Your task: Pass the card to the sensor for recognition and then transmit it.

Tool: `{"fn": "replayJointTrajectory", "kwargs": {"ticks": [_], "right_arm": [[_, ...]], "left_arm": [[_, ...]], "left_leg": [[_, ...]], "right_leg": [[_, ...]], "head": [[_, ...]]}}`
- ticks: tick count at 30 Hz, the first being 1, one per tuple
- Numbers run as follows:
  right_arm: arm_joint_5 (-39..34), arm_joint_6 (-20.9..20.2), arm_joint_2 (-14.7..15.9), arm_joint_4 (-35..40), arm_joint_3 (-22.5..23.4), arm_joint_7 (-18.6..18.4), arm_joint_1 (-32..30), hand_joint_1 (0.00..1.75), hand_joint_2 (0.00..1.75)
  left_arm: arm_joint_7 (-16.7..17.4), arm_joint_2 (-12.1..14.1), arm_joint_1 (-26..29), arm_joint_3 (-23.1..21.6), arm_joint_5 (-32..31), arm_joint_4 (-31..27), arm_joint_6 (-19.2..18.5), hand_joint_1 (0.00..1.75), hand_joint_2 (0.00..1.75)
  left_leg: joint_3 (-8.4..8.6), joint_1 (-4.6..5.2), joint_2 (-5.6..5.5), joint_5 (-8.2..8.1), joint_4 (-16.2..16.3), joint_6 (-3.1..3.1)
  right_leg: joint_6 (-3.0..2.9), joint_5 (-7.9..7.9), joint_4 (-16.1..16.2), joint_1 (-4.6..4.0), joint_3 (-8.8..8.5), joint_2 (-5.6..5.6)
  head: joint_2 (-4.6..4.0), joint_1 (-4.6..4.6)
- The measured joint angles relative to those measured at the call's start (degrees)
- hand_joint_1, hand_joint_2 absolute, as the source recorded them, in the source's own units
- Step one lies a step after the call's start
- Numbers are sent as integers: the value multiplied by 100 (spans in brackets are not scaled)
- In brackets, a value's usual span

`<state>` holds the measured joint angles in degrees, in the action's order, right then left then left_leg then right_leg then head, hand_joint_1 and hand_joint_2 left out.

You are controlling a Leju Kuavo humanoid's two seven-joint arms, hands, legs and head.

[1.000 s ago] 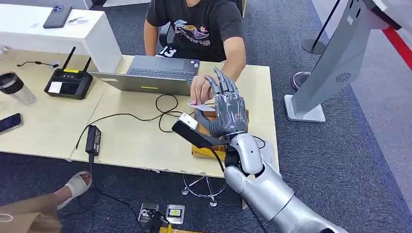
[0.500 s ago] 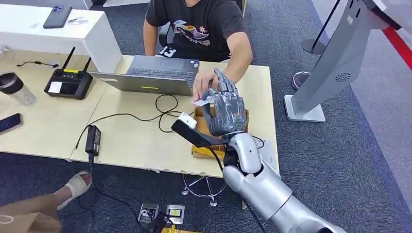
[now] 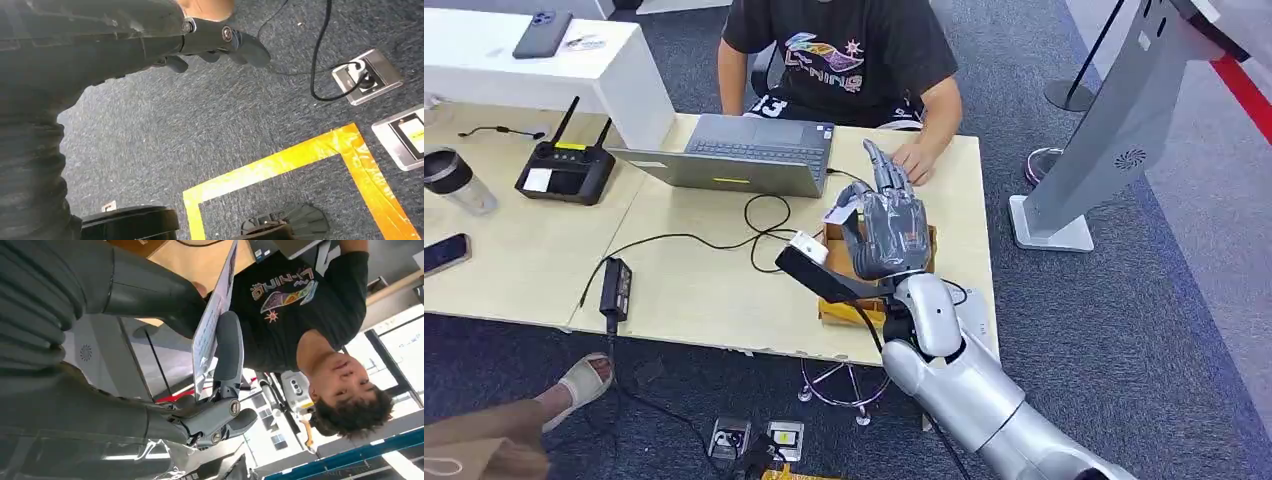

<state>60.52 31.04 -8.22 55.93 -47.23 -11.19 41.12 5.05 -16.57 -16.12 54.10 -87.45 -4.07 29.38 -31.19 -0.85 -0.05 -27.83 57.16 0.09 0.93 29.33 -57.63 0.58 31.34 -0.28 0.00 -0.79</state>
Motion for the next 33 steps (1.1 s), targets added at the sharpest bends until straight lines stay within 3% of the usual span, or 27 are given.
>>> {"fn": "replayJointTrajectory", "kwargs": {"ticks": [5,6,10,24,33], "right_arm": [[2,15,13,-9,11,-63,0,147,175],[2,20,20,-15,18,-88,0,154,175],[0,50,79,-59,83,-206,-2,147,175],[-103,266,550,-354,555,-424,-266,171,175],[-328,380,774,-533,739,-446,-478,175,175]], "left_arm": [[0,-7,-2,-142,0,-2,-28,0,175],[-2,-7,-2,-164,0,-2,-39,0,175],[0,-15,-2,-282,0,-20,-66,0,175],[-131,-7,81,-612,2,-81,59,0,175],[-92,0,115,-689,2,-94,55,0,175]], "left_leg": [[0,0,0,0,0,0],[1,0,0,0,0,0],[1,0,2,0,0,0],[0,0,3,-1,1,0],[-1,0,3,0,1,0]], "right_leg": [[0,0,0,0,1,0],[0,0,0,0,2,0],[0,0,0,0,3,3],[0,0,1,0,5,4],[0,0,1,0,6,4]], "head": [[0,0],[0,0],[0,-2],[0,0],[0,-2]]}}
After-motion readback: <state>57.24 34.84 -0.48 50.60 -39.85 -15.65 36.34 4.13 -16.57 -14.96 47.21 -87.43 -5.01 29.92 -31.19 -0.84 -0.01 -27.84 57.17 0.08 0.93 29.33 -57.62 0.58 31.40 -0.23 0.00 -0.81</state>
